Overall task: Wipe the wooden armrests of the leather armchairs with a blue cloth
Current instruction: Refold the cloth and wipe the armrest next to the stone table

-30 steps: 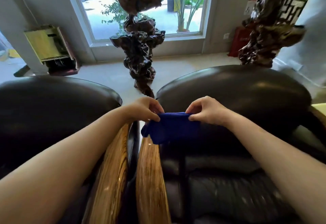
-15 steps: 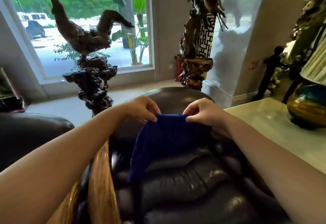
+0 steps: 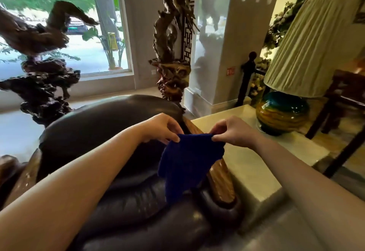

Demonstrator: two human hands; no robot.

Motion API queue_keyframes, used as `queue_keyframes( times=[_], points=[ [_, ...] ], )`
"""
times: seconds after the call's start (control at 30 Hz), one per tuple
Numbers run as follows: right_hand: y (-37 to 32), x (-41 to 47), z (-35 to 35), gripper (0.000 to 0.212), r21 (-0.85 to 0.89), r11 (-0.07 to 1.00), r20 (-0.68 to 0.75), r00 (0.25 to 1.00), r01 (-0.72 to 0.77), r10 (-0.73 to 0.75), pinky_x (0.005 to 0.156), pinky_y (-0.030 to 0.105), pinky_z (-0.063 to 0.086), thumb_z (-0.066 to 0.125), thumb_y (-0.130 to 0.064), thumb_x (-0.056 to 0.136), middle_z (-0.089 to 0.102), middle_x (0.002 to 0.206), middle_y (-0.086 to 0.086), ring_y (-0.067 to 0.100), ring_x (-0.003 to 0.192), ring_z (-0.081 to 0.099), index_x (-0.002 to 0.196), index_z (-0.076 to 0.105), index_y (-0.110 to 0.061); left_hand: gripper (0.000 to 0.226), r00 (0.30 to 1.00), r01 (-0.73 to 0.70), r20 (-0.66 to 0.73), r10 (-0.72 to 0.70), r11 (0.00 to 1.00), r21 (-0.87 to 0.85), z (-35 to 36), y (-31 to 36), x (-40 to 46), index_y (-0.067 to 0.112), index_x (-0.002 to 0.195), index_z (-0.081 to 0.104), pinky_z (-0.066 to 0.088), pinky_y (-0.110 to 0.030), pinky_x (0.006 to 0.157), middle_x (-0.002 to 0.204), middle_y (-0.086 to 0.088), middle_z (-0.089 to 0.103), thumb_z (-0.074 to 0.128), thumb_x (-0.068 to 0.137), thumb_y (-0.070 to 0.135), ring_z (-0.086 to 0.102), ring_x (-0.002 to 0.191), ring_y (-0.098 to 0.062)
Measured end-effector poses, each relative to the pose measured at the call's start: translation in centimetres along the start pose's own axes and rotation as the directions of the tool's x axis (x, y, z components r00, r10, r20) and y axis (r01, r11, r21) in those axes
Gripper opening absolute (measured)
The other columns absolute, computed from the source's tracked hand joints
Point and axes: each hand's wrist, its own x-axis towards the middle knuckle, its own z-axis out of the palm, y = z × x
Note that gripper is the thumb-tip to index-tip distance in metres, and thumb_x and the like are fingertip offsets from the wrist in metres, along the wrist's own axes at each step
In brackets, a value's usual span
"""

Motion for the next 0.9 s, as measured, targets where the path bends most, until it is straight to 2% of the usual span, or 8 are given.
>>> queue_keyframes(
  times=[0.13, 0.43, 0.6, 0.67, 0.77, 0.9],
  points=[
    [4.3, 0.0, -3.2, 0.019, 0.002, 1.000, -0.016, 1.000, -0.018, 0.018, 0.051, 0.010, 0.048, 0.067, -0.012, 0.079, 0.070, 0.074, -0.010, -0.001, 0.070, 0.066, 0.077, 0.069, -0.030, 0.018, 1.000, -0.005, 0.020, 0.004, 1.000, 0.024, 2.1, 2.6, 4.9, 0.013, 0.093, 0.070, 0.055, -0.018, 0.064, 0.086, 0.002, 0.070, 0.068, 0.077, 0.004, 0.068, 0.080, -0.010],
    [12.8, 6.3, -10.7, 0.015, -0.036, 0.998, -0.070, 0.996, -0.053, 0.051, 0.059, 0.017, 0.054, 0.067, -0.008, 0.079, 0.069, 0.080, -0.005, 0.010, 0.075, 0.067, 0.089, 0.070, -0.019, 0.018, 0.999, -0.048, -0.004, 0.049, 0.996, 0.070, 2.2, 6.3, 18.3, 0.021, 0.085, 0.070, 0.052, -0.013, 0.057, 0.082, 0.005, 0.070, 0.069, 0.077, 0.004, 0.068, 0.070, -0.002],
    [16.8, 10.4, -13.5, 0.017, -0.041, 0.998, -0.073, 0.996, -0.057, 0.054, 0.056, 0.013, 0.052, 0.068, -0.009, 0.079, 0.067, 0.080, -0.009, 0.008, 0.077, 0.066, 0.093, 0.069, -0.019, 0.018, 0.997, -0.062, -0.037, 0.064, 0.996, 0.059, 1.9, 6.9, 24.1, 0.022, 0.085, 0.070, 0.049, -0.009, 0.054, 0.075, 0.010, 0.069, 0.069, 0.077, 0.006, 0.066, 0.066, 0.004],
    [18.7, 11.8, -13.8, 0.017, -0.028, 0.997, -0.075, 0.995, -0.072, 0.070, 0.059, 0.017, 0.055, 0.068, -0.007, 0.079, 0.069, 0.081, -0.006, 0.010, 0.077, 0.066, 0.092, 0.069, -0.017, 0.019, 0.997, -0.043, -0.064, 0.044, 0.999, 0.017, 2.7, 6.1, 25.9, 0.022, 0.082, 0.071, 0.049, -0.010, 0.054, 0.073, 0.010, 0.069, 0.069, 0.076, 0.004, 0.066, 0.067, 0.003],
    [21.7, 13.7, -13.1, 0.016, -0.028, 0.995, -0.008, 0.996, -0.093, 0.093, 0.063, 0.022, 0.058, 0.066, -0.006, 0.076, 0.070, 0.080, 0.000, 0.013, 0.074, 0.067, 0.090, 0.071, -0.014, 0.018, 0.996, 0.030, -0.084, -0.032, 0.999, -0.025, 4.4, 4.1, 28.5, 0.018, 0.083, 0.072, 0.053, -0.015, 0.058, 0.081, 0.001, 0.072, 0.070, 0.074, 0.003, 0.067, 0.071, -0.006],
    [27.0, 16.1, -11.0, 0.016, -0.005, 0.992, 0.097, 0.987, -0.125, 0.125, 0.059, 0.017, 0.054, 0.066, -0.007, 0.076, 0.069, 0.077, -0.005, 0.009, 0.073, 0.066, 0.088, 0.070, -0.016, 0.017, 0.985, 0.124, -0.117, -0.129, 0.991, -0.054, 7.7, 0.7, 31.9, 0.017, 0.084, 0.072, 0.058, -0.025, 0.068, 0.084, -0.005, 0.071, 0.071, 0.074, 0.004, 0.067, 0.076, -0.013]
  ],
)
